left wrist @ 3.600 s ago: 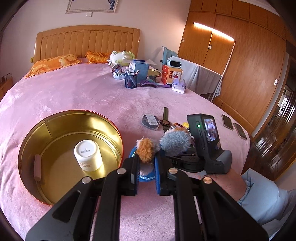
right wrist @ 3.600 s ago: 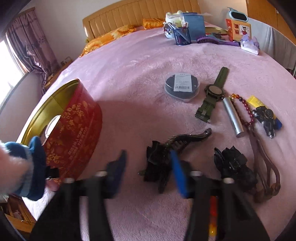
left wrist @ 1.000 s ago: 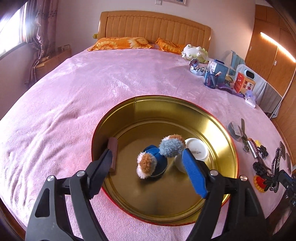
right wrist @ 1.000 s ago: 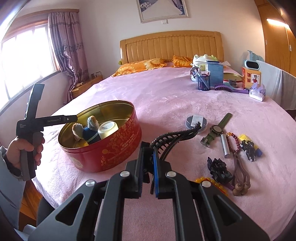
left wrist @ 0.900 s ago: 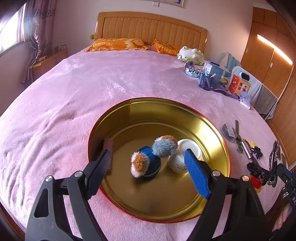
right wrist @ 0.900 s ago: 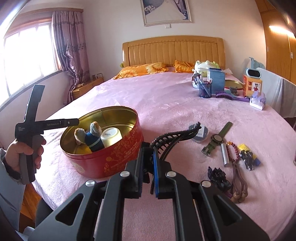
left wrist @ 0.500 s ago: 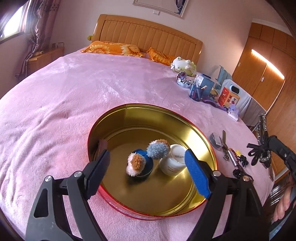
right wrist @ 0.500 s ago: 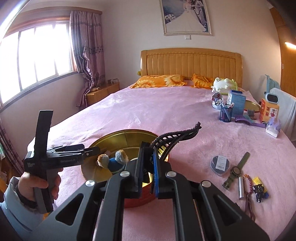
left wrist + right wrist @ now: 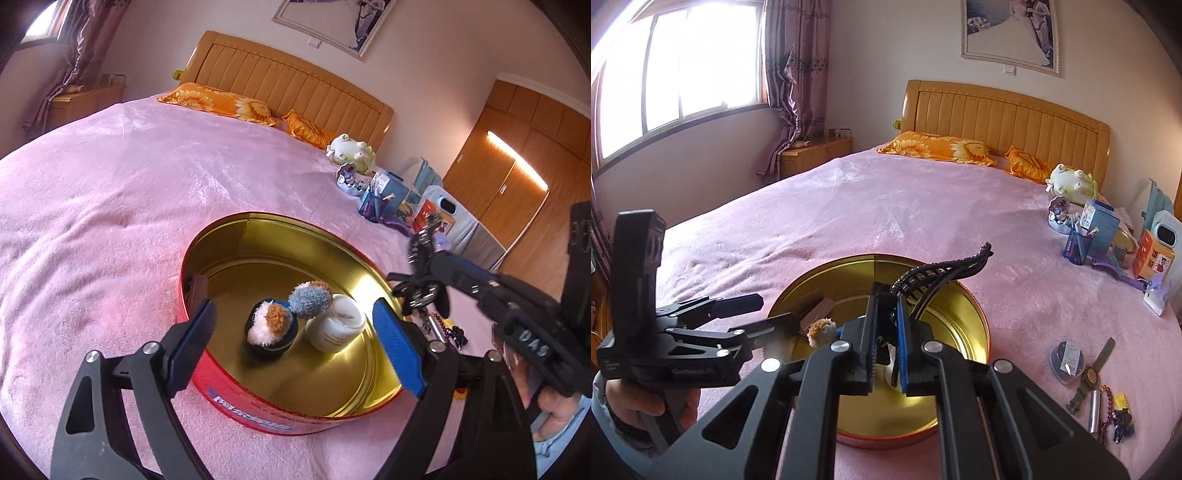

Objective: Organize jewelry
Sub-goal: 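Carry the black claw clip over the tin with the right tool and release it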

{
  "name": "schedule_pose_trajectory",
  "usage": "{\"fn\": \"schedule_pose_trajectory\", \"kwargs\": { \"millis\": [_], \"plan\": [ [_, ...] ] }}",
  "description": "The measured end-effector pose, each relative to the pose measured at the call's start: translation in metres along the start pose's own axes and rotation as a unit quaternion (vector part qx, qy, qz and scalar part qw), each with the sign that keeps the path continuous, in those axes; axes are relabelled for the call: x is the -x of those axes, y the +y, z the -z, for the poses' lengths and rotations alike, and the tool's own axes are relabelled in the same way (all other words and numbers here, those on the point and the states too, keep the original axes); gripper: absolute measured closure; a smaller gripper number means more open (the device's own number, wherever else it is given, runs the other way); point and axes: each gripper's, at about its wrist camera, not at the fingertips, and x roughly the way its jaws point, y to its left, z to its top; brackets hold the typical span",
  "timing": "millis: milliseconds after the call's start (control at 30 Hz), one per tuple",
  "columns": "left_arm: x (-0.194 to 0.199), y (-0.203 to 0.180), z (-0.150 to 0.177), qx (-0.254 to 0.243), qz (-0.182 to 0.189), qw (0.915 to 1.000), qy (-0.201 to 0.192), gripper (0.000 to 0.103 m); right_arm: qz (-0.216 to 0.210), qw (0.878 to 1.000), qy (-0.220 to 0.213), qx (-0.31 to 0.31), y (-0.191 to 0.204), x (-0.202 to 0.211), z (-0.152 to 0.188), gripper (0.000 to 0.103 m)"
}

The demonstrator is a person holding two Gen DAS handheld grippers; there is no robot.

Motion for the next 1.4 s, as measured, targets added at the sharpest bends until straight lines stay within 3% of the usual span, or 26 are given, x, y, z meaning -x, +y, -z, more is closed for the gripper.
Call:
{"fn": "schedule_pose_trajectory", "kwargs": {
  "millis": [167, 300, 500, 567, 667, 767, 1000, 1033, 1100, 1133, 1167, 1233, 1400],
  "plan": [
    [0.014, 0.011, 0.002, -0.003, -0.001, 0.9987, -0.051, 0.007, -0.004, 1.0, 0.022, 0.004, 0.01, -0.033, -0.013, 0.092],
    [0.012, 0.025, 0.004, 0.014, 0.01, 0.9995, -0.028, 0.007, -0.012, 0.999, 0.049, -0.004, 0.013, -0.067, -0.032, 0.092],
    [0.01, 0.031, 0.01, 0.0, -0.011, 0.9999, -0.011, 0.007, 0.036, 0.993, 0.105, 0.04, 0.031, -0.136, -0.036, 0.092],
    [0.012, 0.034, 0.012, 0.002, -0.006, 0.9999, -0.011, 0.007, 0.052, 0.988, 0.134, 0.051, 0.033, -0.16, -0.033, 0.092],
    [0.013, 0.036, 0.013, 0.002, -0.007, 0.9999, -0.01, 0.007, 0.043, 0.978, 0.199, 0.047, 0.03, -0.19, -0.026, 0.092],
    [0.013, 0.04, 0.013, 0.008, -0.008, 0.9999, -0.009, 0.007, 0.043, 0.972, 0.223, 0.064, 0.037, -0.2, -0.022, 0.092],
    [0.01, 0.046, 0.014, 0.018, -0.011, 0.9998, -0.005, 0.007, 0.033, 0.971, 0.224, 0.073, 0.043, -0.199, -0.02, 0.092],
    [0.01, 0.046, 0.014, 0.017, -0.012, 0.9998, -0.004, 0.007, 0.033, 0.972, 0.22, 0.073, 0.044, -0.197, -0.021, 0.087],
    [0.011, 0.044, 0.013, 0.016, -0.014, 0.9998, -0.004, 0.007, 0.031, 0.976, 0.204, 0.069, 0.042, -0.188, -0.025, 0.058],
    [0.011, 0.043, 0.012, 0.015, -0.014, 0.9998, -0.004, 0.007, 0.028, 0.979, 0.192, 0.066, 0.041, -0.182, -0.027, 0.035],
    [0.012, 0.041, 0.012, 0.013, -0.014, 0.9998, -0.005, 0.007, 0.023, 0.982, 0.177, 0.063, 0.04, -0.174, -0.03, 0.024],
    [0.014, 0.037, 0.011, 0.009, -0.017, 0.9998, -0.006, 0.007, 0.014, 0.987, 0.15, 0.056, 0.035, -0.158, -0.036, 0.011],
    [0.014, 0.013, 0.012, -0.011, -0.014, 0.9998, -0.001, 0.007, 0.025, 0.995, 0.092, 0.027, 0.01, -0.109, -0.042, 0.009]
  ]
}}
